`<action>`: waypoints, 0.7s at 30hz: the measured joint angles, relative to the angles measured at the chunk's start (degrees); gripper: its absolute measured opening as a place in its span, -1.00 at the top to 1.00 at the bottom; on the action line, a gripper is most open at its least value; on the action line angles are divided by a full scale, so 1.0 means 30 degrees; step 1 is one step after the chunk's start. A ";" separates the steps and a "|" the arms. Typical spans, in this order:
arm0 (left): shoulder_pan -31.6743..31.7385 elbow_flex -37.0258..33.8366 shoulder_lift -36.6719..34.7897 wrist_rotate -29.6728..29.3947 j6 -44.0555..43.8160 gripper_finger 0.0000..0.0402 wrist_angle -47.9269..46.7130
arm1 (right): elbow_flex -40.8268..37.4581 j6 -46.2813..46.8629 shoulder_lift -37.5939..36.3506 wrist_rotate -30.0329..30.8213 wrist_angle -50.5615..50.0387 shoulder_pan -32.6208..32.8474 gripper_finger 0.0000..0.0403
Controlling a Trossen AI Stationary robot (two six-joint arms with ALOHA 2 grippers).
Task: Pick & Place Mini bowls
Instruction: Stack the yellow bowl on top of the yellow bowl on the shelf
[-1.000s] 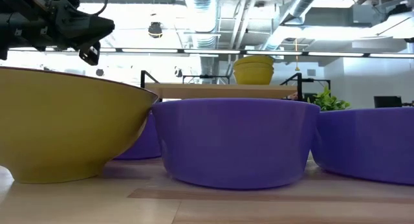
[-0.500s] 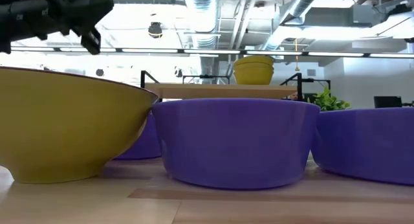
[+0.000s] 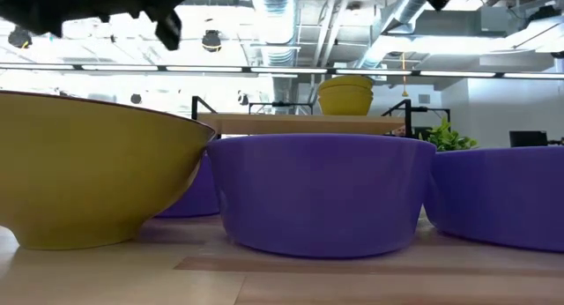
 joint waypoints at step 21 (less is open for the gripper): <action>0.0263 1.0636 0.9021 0.4410 -0.3178 0.81 -1.1226 | -0.6517 0.0490 -0.5265 -0.1559 0.6454 0.0019 0.65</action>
